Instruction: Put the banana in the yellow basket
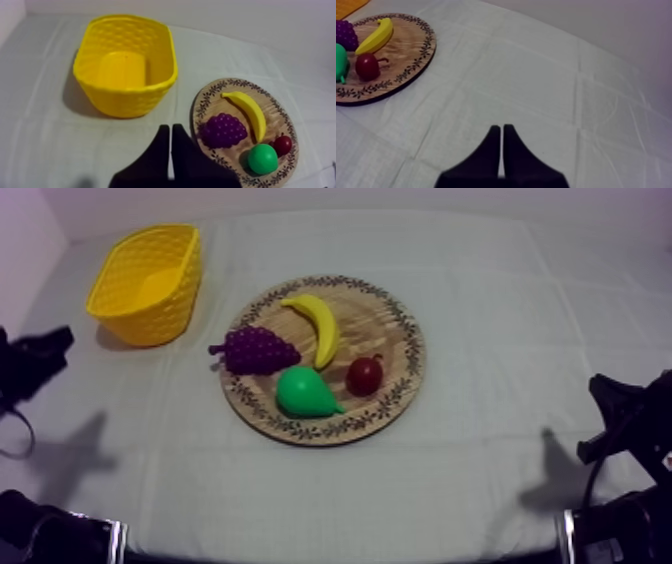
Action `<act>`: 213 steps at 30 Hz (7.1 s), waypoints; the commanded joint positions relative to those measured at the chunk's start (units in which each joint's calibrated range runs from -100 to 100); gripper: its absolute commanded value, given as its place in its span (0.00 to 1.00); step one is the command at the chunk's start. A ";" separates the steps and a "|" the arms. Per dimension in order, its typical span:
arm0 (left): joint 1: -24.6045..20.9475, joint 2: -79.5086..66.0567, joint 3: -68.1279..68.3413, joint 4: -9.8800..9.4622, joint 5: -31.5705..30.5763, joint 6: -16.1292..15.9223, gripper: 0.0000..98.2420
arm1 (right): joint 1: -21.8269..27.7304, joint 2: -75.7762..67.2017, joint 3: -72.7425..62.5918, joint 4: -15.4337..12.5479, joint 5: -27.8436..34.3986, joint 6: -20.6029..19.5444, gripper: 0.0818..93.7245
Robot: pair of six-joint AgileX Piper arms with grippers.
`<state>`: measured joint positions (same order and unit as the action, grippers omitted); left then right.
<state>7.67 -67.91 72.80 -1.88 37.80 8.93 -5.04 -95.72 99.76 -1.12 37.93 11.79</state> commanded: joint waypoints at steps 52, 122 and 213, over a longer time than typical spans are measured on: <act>18.86 86.24 -78.21 3.03 34.90 11.22 0.00 | -0.02 -0.03 0.02 0.02 -0.03 -0.01 0.00; 18.52 100.31 -82.90 4.39 31.61 17.54 0.97 | -0.06 -0.03 0.02 0.02 -0.03 0.00 0.00; 5.82 89.96 -91.84 4.99 37.14 10.99 0.10 | -0.02 -0.03 0.02 0.02 -0.03 0.00 0.00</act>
<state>15.13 23.56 -19.24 3.31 74.93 20.11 -5.07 -95.72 99.76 -1.09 37.91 11.79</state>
